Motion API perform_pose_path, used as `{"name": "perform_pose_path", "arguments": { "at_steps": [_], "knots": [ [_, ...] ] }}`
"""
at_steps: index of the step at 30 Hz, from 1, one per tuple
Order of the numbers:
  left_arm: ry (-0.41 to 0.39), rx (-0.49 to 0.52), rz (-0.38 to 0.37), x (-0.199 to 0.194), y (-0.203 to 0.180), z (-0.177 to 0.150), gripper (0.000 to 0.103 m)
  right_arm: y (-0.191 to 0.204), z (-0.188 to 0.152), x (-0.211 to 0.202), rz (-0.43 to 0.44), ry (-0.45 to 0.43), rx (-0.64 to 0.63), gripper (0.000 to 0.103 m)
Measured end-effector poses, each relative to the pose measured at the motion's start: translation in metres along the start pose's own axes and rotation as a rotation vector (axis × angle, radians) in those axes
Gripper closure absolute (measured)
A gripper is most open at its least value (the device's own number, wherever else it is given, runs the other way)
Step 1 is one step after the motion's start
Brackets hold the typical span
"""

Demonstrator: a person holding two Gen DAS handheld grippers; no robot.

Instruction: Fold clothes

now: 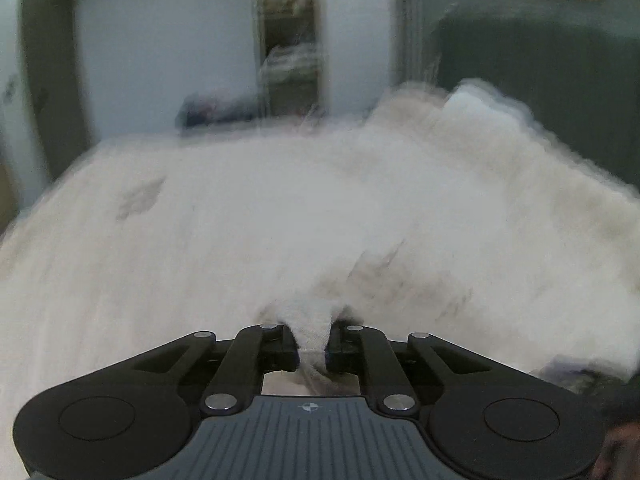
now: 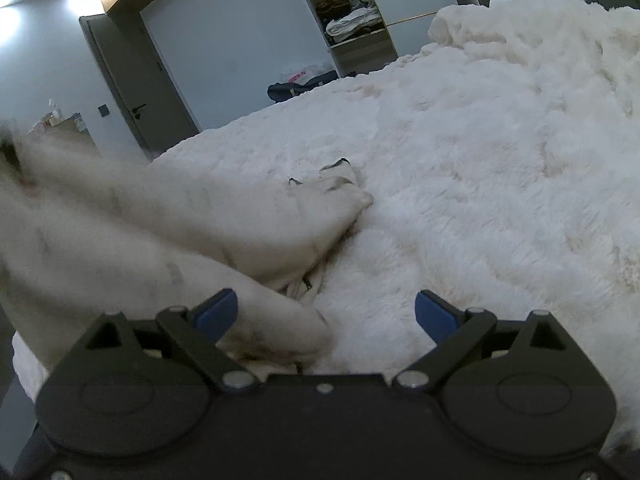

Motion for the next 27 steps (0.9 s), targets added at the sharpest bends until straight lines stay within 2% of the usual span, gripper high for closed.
{"name": "perform_pose_path", "arguments": {
  "at_steps": [2, 3, 4, 5, 6, 7, 9, 11, 12, 14, 18, 20, 21, 22, 23, 24, 25, 27],
  "knots": [
    [0.051, -0.059, 0.031, 0.016, 0.016, -0.018, 0.085, -0.001, 0.000, -0.002, 0.000, -0.002, -0.003, 0.007],
    [0.041, -0.066, 0.031, 0.015, 0.016, -0.022, 0.072, -0.001, 0.001, -0.002, -0.001, -0.003, -0.003, 0.007],
    [0.018, -0.055, 0.030, 0.010, 0.011, -0.020, 0.051, -0.001, 0.001, -0.002, -0.003, -0.004, -0.004, 0.007],
    [-0.013, -0.029, 0.038, 0.004, 0.003, -0.016, 0.039, -0.002, 0.002, -0.002, -0.004, -0.005, -0.005, 0.007],
    [-0.055, 0.009, 0.049, -0.004, -0.008, -0.008, 0.021, -0.002, 0.002, -0.002, -0.004, -0.005, -0.004, 0.006],
    [-0.097, 0.052, 0.053, -0.012, -0.020, 0.000, 0.017, -0.002, 0.002, -0.002, -0.003, -0.004, -0.003, 0.007],
    [-0.160, 0.153, 0.033, -0.022, -0.048, 0.014, 0.016, -0.001, 0.003, -0.001, -0.002, -0.004, -0.002, 0.007],
    [-0.182, 0.213, -0.009, -0.018, -0.071, 0.028, 0.011, -0.001, 0.003, -0.001, -0.001, -0.004, 0.000, 0.007],
    [-0.173, 0.235, -0.051, -0.011, -0.086, 0.035, 0.006, -0.001, 0.003, -0.001, -0.001, -0.003, 0.001, 0.007],
    [-0.147, 0.271, -0.120, 0.005, -0.115, 0.046, 0.004, -0.001, 0.004, 0.000, 0.000, -0.003, 0.002, 0.007],
    [-0.009, 0.301, -0.189, 0.062, -0.159, 0.048, 0.004, -0.001, 0.005, 0.001, 0.002, -0.002, 0.005, 0.007],
    [0.061, 0.318, -0.180, 0.093, -0.175, 0.040, 0.008, -0.001, 0.005, 0.001, 0.002, -0.001, 0.007, 0.006],
    [0.087, 0.337, -0.156, 0.108, -0.182, 0.035, 0.029, -0.001, 0.006, 0.001, 0.003, -0.001, 0.008, 0.006],
    [0.100, 0.355, -0.139, 0.116, -0.187, 0.028, 0.060, -0.001, 0.006, 0.002, 0.003, -0.001, 0.009, 0.007],
    [0.098, 0.353, -0.148, 0.114, -0.187, 0.026, 0.072, 0.000, 0.002, 0.002, 0.000, -0.007, 0.018, 0.007],
    [0.092, 0.344, -0.164, 0.110, -0.187, 0.025, 0.088, -0.002, 0.003, 0.001, 0.001, -0.011, 0.025, 0.007],
    [0.077, 0.324, -0.189, 0.104, -0.184, 0.028, 0.094, -0.004, 0.003, -0.001, 0.005, -0.016, 0.033, 0.006],
    [0.030, 0.277, -0.229, 0.092, -0.171, 0.042, 0.098, -0.006, 0.004, -0.002, 0.010, -0.021, 0.045, 0.006]
  ]
}}
Point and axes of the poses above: each gripper's, at about its wrist camera, not at the fingertips, and x roughly the way its jaws point, y to its left, z to its top, the point moved 9 cm from there along x, roughly the way its jaws point, and after that the axes turned 15 degrees about y, right-handed, at the moved point
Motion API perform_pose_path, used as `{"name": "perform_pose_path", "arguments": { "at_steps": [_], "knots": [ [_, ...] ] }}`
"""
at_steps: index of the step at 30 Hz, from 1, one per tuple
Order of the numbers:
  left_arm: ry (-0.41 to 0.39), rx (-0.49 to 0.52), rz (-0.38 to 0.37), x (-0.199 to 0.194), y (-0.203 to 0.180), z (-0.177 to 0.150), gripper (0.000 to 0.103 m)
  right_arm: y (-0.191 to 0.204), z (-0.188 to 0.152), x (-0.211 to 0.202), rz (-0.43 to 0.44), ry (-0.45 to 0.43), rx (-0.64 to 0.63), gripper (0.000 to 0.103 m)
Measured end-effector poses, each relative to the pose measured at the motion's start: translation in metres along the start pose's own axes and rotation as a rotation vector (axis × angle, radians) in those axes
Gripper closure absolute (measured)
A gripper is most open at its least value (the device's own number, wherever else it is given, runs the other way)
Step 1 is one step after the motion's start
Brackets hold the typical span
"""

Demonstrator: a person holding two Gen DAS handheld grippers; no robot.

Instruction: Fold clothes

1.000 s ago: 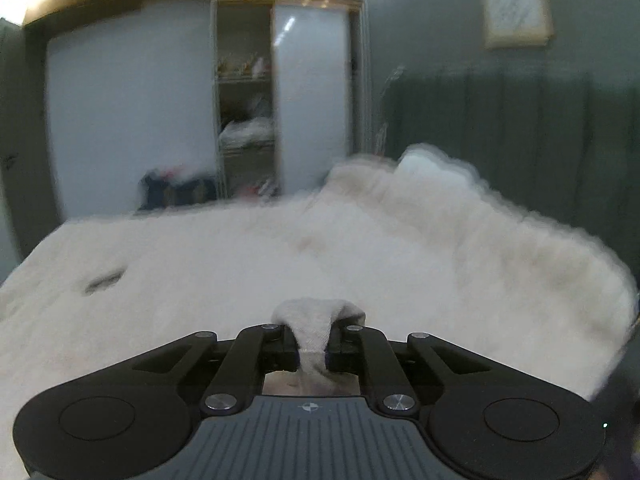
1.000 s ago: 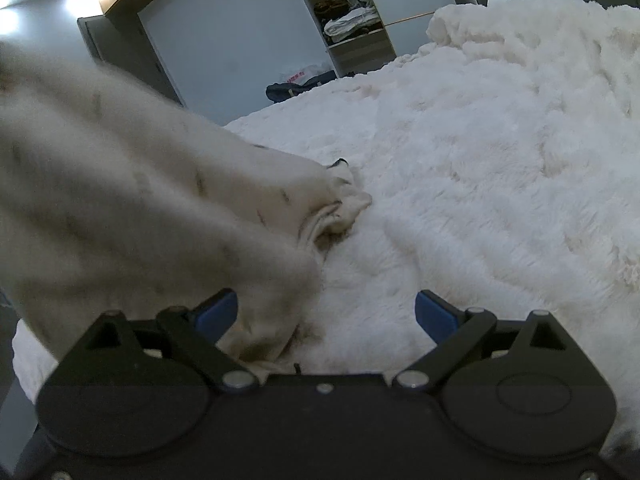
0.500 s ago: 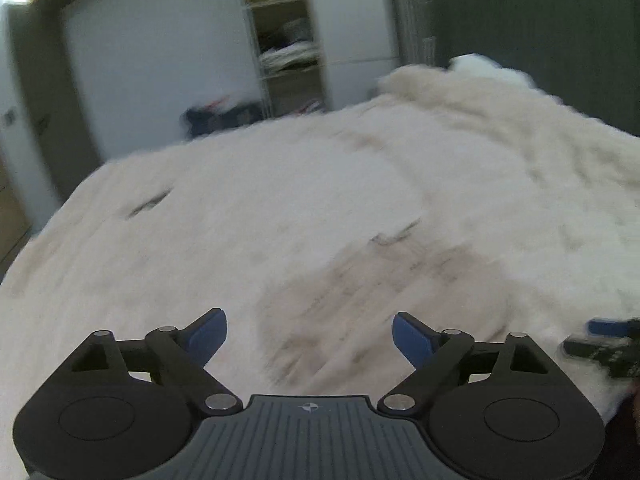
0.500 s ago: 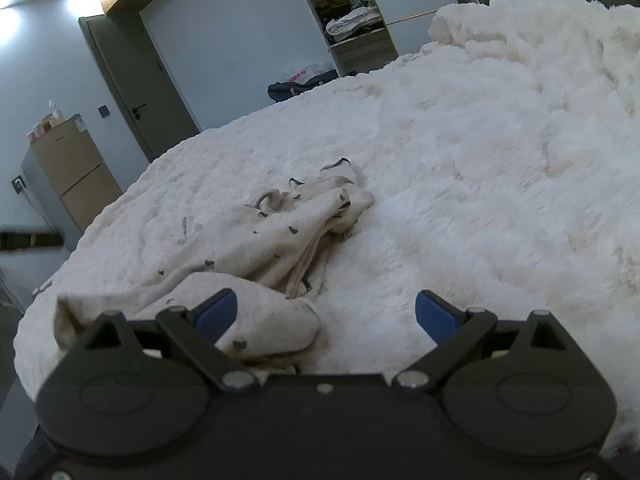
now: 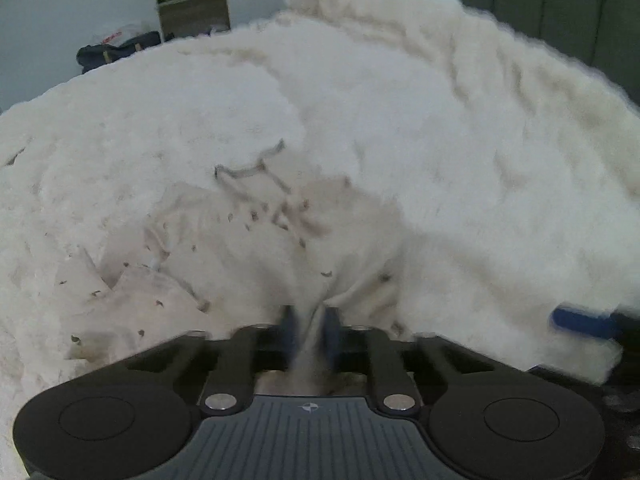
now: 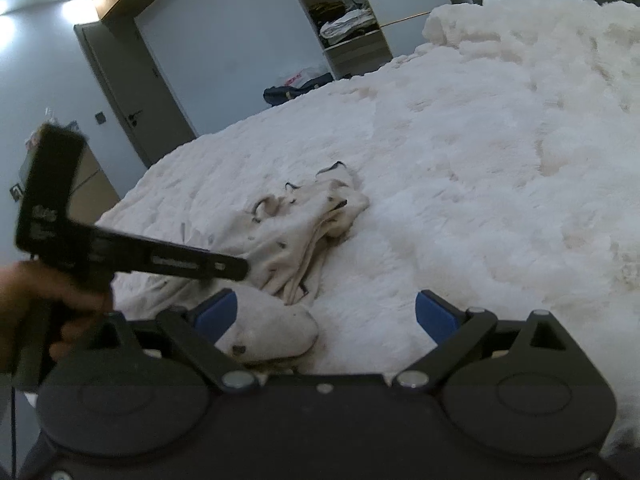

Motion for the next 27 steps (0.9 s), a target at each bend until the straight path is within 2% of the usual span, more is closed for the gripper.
{"name": "perform_pose_path", "arguments": {
  "at_steps": [3, 8, 12, 15, 19, 20, 22, 24, 26, 27],
  "knots": [
    [-0.123, -0.047, -0.013, -0.055, 0.020, 0.004, 0.098, -0.001, 0.000, 0.002, 0.001, 0.004, 0.002, 0.006],
    [-0.331, -0.178, 0.004, -0.148, 0.077, 0.004, 0.098, 0.005, -0.004, 0.007, -0.021, 0.015, -0.035, 0.006],
    [-0.387, -0.301, 0.152, -0.197, 0.151, -0.030, 0.098, 0.009, -0.007, 0.008, -0.032, 0.015, -0.049, 0.006],
    [-0.351, -0.433, 0.261, -0.205, 0.214, -0.074, 0.098, 0.011, -0.007, 0.010, -0.039, 0.022, -0.059, 0.006],
    [-0.212, -0.516, 0.378, -0.179, 0.262, -0.129, 0.098, 0.013, -0.009, 0.010, -0.041, 0.026, -0.069, 0.006],
    [-0.163, -0.549, 0.395, -0.168, 0.273, -0.147, 0.097, 0.013, -0.009, 0.009, -0.041, 0.025, -0.068, 0.006],
    [-0.086, -0.605, 0.401, -0.152, 0.288, -0.173, 0.086, 0.013, -0.010, 0.008, -0.039, 0.023, -0.065, 0.006],
    [-0.029, -0.654, 0.407, -0.139, 0.297, -0.193, 0.083, 0.014, -0.010, 0.007, -0.042, 0.020, -0.071, 0.006],
    [-0.022, -0.671, 0.423, -0.141, 0.298, -0.204, 0.063, 0.015, -0.010, 0.007, -0.048, 0.019, -0.084, 0.006],
    [-0.040, -0.677, 0.429, -0.146, 0.297, -0.204, 0.045, 0.016, -0.010, 0.008, -0.050, 0.021, -0.089, 0.006]
  ]
}}
Point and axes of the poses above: each gripper's, at about its wrist camera, not at the fingertips, and x roughly the way its jaws point, y to its left, z to its top, the point moved 9 cm from there along x, roughly the way its jaws point, and after that the axes turned 15 degrees about y, right-handed, at the moved point
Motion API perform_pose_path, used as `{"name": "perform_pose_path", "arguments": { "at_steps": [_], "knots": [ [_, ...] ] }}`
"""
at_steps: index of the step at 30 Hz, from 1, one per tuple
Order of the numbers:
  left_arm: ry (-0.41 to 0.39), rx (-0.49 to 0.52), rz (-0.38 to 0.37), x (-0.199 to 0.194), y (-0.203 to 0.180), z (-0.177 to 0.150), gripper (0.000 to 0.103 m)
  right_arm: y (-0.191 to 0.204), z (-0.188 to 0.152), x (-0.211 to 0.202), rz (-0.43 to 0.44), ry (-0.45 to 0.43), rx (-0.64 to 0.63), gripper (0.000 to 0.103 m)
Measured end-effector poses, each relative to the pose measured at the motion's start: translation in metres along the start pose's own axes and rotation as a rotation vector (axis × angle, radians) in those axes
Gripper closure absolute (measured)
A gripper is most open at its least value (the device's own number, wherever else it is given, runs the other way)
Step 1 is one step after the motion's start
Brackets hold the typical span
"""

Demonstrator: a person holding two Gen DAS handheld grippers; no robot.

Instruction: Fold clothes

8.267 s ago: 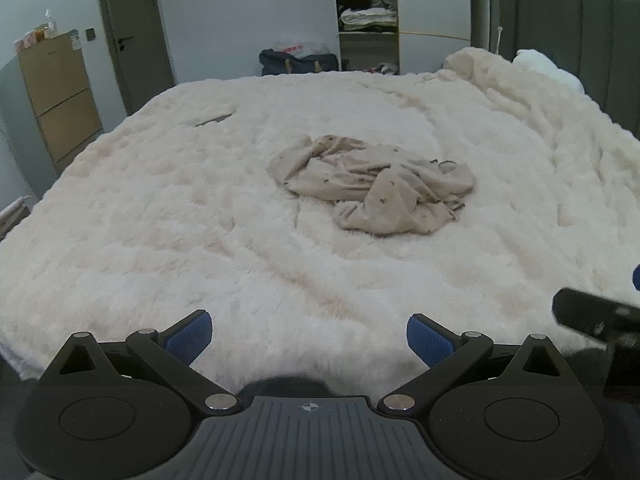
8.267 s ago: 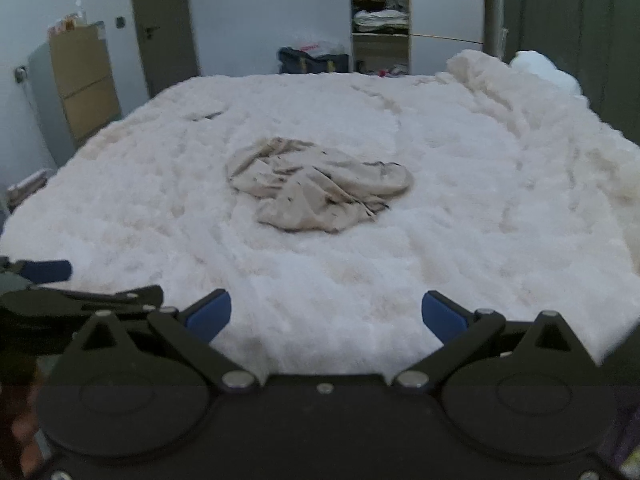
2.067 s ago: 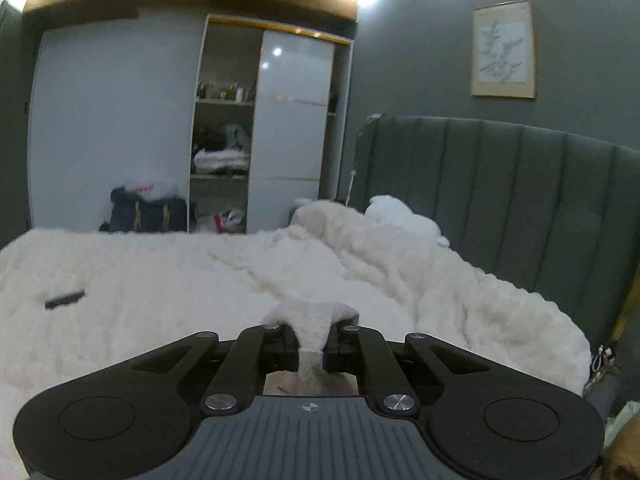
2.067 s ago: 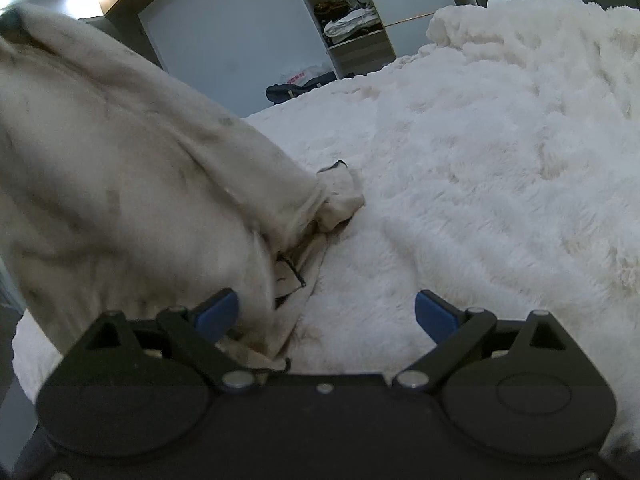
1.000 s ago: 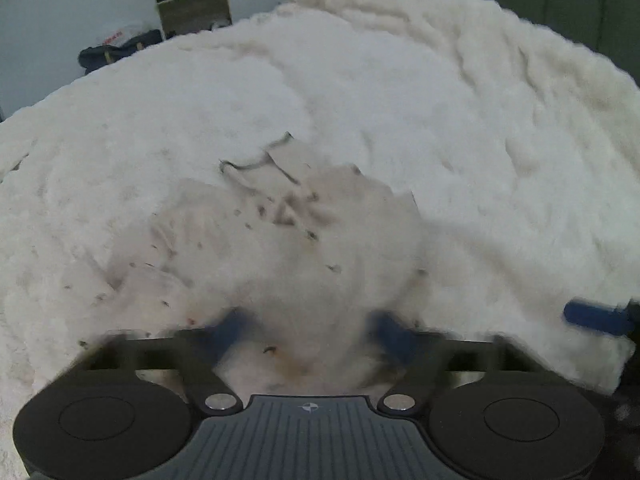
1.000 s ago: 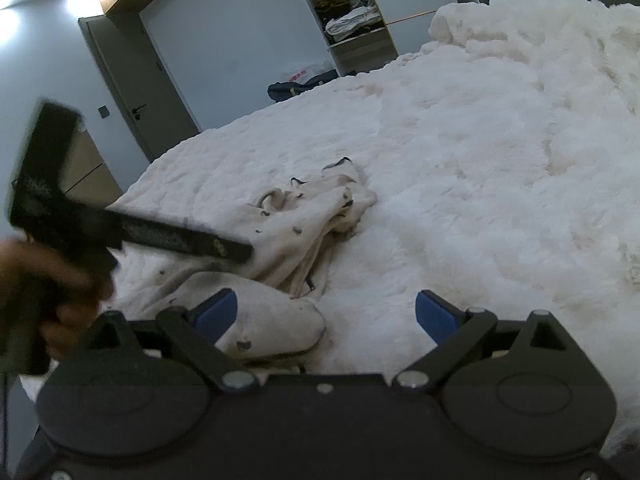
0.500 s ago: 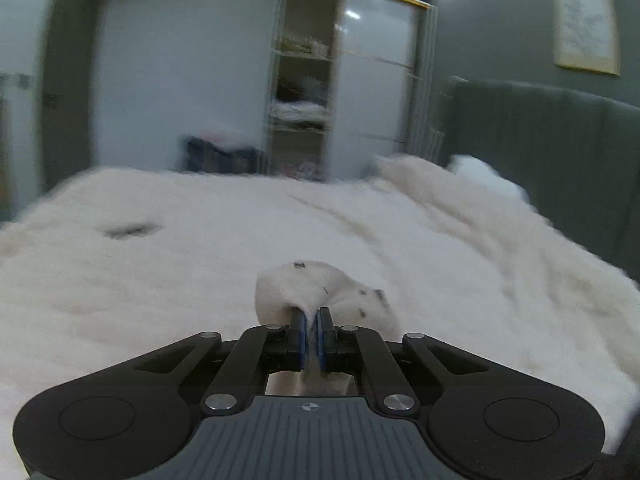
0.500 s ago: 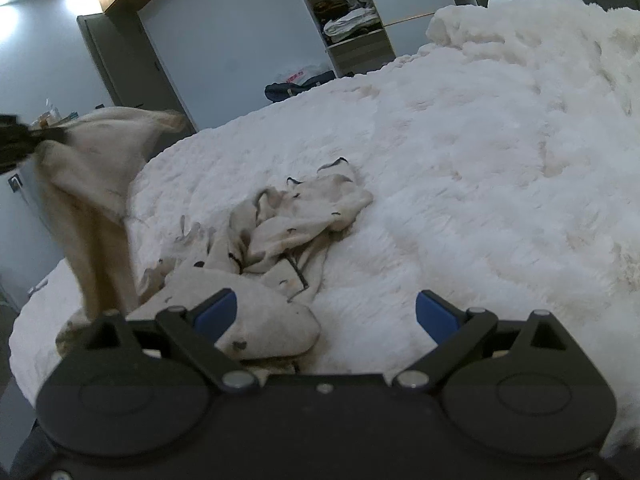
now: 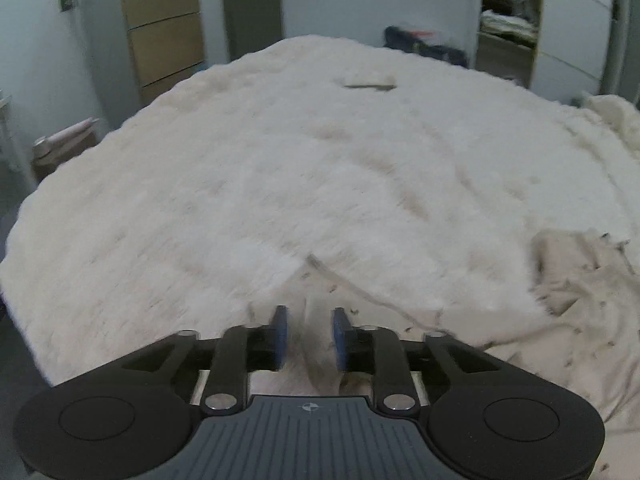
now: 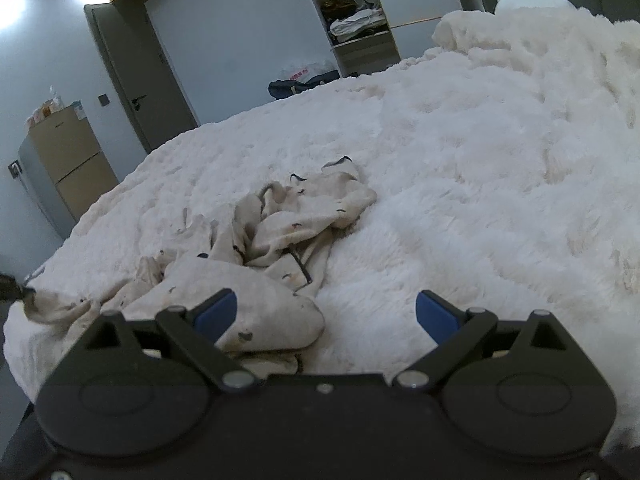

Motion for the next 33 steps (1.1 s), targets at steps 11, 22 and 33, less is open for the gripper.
{"name": "perform_pose_path", "arguments": {
  "at_steps": [11, 22, 33],
  "knots": [
    [-0.093, 0.241, -0.325, -0.041, -0.155, 0.038, 0.017, 0.006, 0.002, 0.002, 0.012, 0.006, -0.009, 0.006],
    [0.044, 0.199, -0.424, 0.075, -0.259, 0.059, 0.018, -0.006, 0.005, -0.007, 0.017, -0.008, 0.011, 0.006],
    [0.078, 0.380, -0.453, 0.109, -0.290, 0.078, 0.101, -0.046, 0.012, -0.023, -0.029, -0.036, 0.071, 0.005]
  ]
}}
Point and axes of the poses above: each gripper's, at about its wrist camera, not at the fingertips, and x roughly the way its jaws point, y to its left, z to its top, the point moved 9 cm from there along x, roughly the way its jaws point, and after that the axes turned 15 degrees about y, right-handed, at the moved point
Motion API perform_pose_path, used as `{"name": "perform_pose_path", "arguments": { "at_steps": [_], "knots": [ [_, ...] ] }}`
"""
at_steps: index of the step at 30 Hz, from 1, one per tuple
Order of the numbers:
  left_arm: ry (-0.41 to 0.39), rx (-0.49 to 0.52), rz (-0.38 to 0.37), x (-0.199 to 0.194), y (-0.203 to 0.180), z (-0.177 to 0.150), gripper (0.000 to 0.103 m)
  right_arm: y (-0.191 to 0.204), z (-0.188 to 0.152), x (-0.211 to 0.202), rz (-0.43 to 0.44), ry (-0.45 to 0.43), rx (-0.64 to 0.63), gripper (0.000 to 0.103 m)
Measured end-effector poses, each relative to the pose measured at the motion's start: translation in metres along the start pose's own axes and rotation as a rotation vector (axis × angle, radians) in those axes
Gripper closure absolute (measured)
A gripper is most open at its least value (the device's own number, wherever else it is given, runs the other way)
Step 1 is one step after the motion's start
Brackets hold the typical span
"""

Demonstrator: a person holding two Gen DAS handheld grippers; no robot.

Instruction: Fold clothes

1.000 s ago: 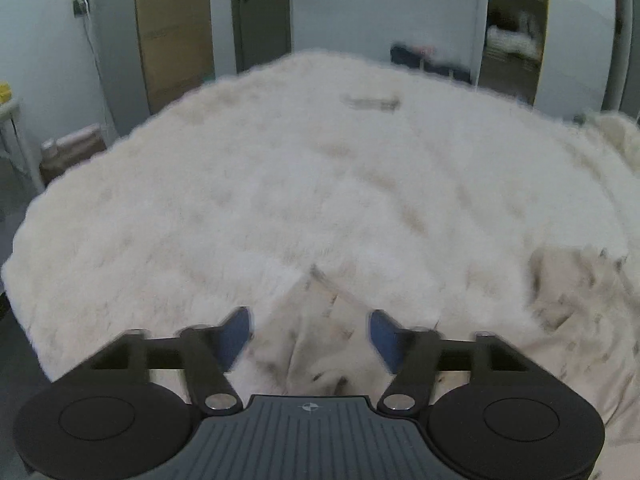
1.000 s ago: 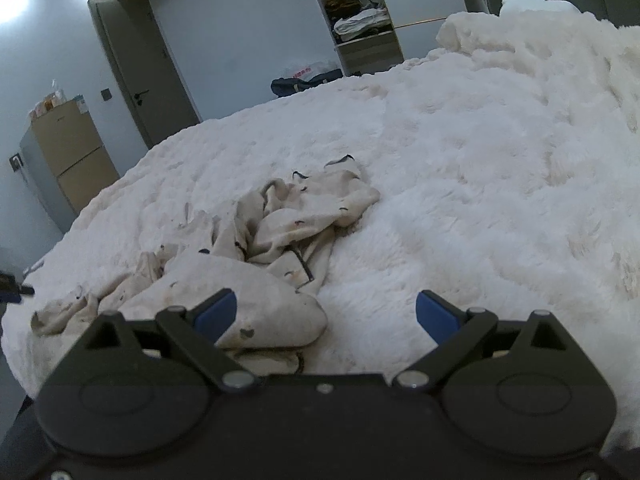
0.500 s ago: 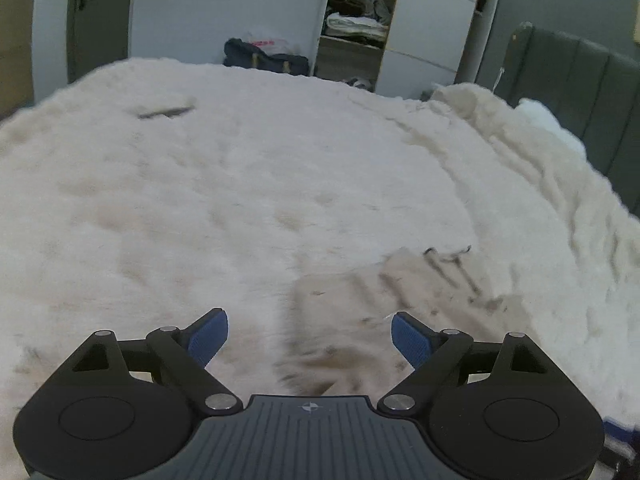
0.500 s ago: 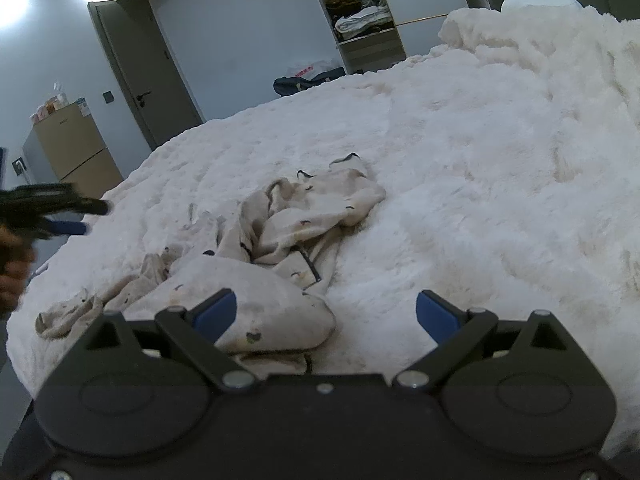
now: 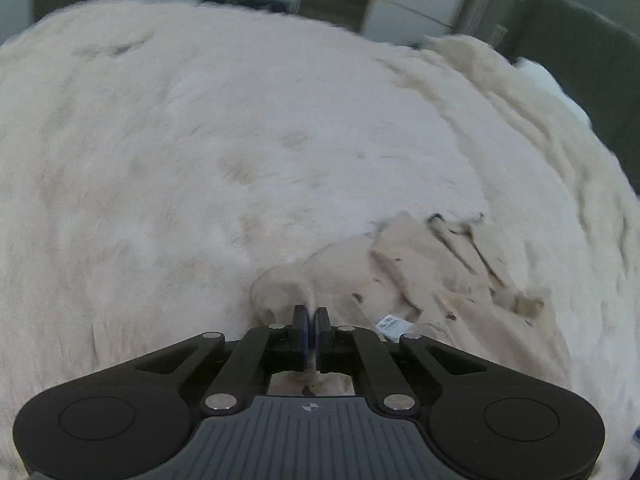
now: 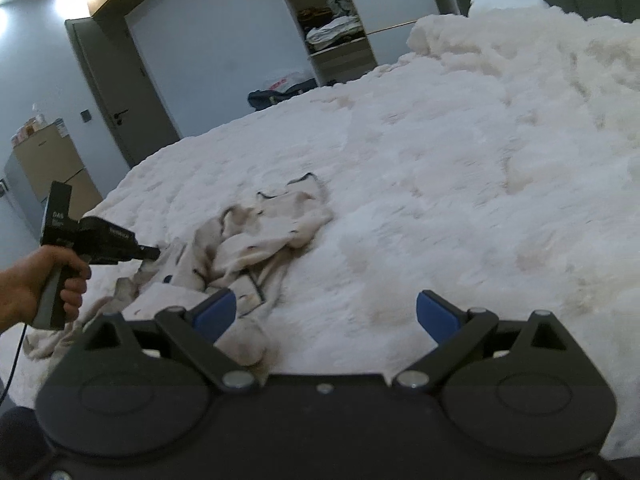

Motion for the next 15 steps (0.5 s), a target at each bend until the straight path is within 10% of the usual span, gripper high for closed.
{"name": "perform_pose_path", "arguments": {
  "at_steps": [9, 15],
  "knots": [
    [-0.286, 0.314, 0.206, -0.080, -0.018, 0.101, 0.101, -0.005, 0.004, 0.007, -0.016, 0.011, -0.007, 0.005],
    [-0.420, 0.326, 0.353, -0.106, -0.006, 0.171, 0.097, -0.001, 0.011, 0.022, -0.045, 0.035, -0.028, 0.005]
  ]
}}
Point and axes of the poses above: each gripper's, at about its wrist camera, not at the fingertips, and x roughly the way its jaws point, y to its left, z to its top, the point moved 9 cm from there along x, roughly the way its jaws point, and after that the axes turned 15 degrees about y, right-handed, at the moved point
